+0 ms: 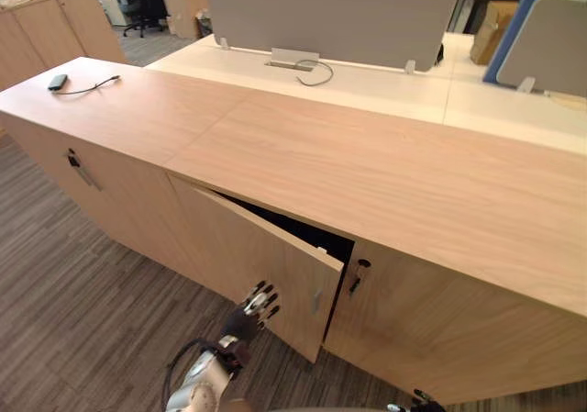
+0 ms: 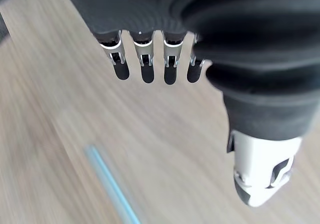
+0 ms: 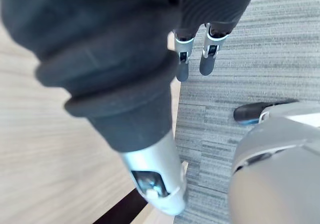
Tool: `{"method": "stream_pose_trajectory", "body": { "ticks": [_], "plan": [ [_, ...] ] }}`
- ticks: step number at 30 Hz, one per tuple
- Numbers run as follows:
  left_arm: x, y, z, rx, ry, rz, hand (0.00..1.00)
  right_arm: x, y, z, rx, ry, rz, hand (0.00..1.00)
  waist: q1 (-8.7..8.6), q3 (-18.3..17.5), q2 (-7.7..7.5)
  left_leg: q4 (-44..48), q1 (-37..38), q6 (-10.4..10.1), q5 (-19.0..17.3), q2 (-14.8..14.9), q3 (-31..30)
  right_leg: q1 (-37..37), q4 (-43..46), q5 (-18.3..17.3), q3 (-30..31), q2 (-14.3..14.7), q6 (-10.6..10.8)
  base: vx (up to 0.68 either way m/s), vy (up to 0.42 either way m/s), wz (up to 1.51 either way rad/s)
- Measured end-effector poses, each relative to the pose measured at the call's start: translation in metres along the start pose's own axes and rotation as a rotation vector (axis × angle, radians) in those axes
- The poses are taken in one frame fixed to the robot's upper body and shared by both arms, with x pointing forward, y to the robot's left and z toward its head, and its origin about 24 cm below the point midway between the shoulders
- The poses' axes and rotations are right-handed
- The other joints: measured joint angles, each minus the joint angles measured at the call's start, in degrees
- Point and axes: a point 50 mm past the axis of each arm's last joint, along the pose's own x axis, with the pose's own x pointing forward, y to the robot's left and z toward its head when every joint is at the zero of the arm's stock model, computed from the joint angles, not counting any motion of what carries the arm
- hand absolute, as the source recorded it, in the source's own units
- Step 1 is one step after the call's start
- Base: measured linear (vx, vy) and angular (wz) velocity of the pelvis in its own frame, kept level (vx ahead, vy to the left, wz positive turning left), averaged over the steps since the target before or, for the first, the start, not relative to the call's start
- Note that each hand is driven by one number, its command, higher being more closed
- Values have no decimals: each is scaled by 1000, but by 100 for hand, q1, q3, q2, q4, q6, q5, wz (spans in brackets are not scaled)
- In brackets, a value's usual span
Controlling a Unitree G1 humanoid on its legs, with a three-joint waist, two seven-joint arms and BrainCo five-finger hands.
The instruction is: Walk over to the cabinet, pick up the folder, carry it to the office cabinet, place the folder inside the office cabinet, then close the office cabinet door
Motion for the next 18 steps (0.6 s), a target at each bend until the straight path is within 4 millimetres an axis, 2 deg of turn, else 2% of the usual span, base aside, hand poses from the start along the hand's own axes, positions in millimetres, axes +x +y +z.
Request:
{"method": "stream_pose_trajectory", "body": {
  "ticks": [1, 2, 3, 4, 6, 10, 11, 15, 18],
  "plan": [
    [-8, 11, -6, 9, 12, 54, 0, 1, 2, 6, -17, -13, 10, 0, 69, 30, 81, -760, 142, -128, 95, -326, -513, -58, 48, -3, 171, -11, 7, 44, 304, -86],
    [-11, 16, -10, -2, 19, 84, 0, 2, 3, 8, -20, -20, 16, 0, 132, 27, 200, -1169, 245, -270, 321, -370, -763, -79, 46, -21, 247, 71, 47, 46, 265, -90],
    [-17, 31, -17, -11, 39, 164, 0, 3, 15, 10, -18, -23, 50, 0, 234, 52, 196, -1117, 320, -97, 566, -395, -637, -12, -10, -76, 413, 77, 186, 35, 192, -70],
    [-21, 39, -19, -11, 48, 207, 0, 3, 24, 14, -15, -35, 76, 0, 231, 46, 127, -1157, 354, -79, 553, -426, -569, -10, -31, -76, 433, 28, 189, 41, 217, -63],
    [-32, 60, -20, -10, 39, 333, 0, 2, 45, 12, -7, -41, 133, 0, 196, -86, -132, -1450, 403, 17, 640, -579, -367, -129, -61, -66, 482, -201, 207, 22, 153, -25],
    [-46, 77, -28, 14, 18, 554, 0, -1, 56, 2, 17, -32, 156, 0, 262, -239, -331, -2113, 747, 55, 900, -706, -160, -87, -330, 90, 577, -383, 360, 59, 42, -26],
    [-51, 82, -31, 33, 1, 665, 0, -3, 57, -6, 32, -13, 150, 0, 263, -291, -387, -2450, 888, 46, 1065, -739, -160, -51, -445, 132, 564, -414, 429, 67, -43, -4],
    [-65, 92, -50, 48, 64, 851, 0, -4, 53, -11, 64, 0, 102, 0, 265, -315, -419, -3092, 1219, 45, 1397, -688, -127, 10, -599, 166, 563, -359, 476, 66, -81, -6],
    [-77, 96, -65, 10, 122, 895, 0, -5, 50, -18, 96, 18, 79, 0, 273, -358, -429, -3389, 1436, 8, 1479, -553, -73, 56, -620, 178, 563, -241, 468, 71, -115, -11]
  ]
}}
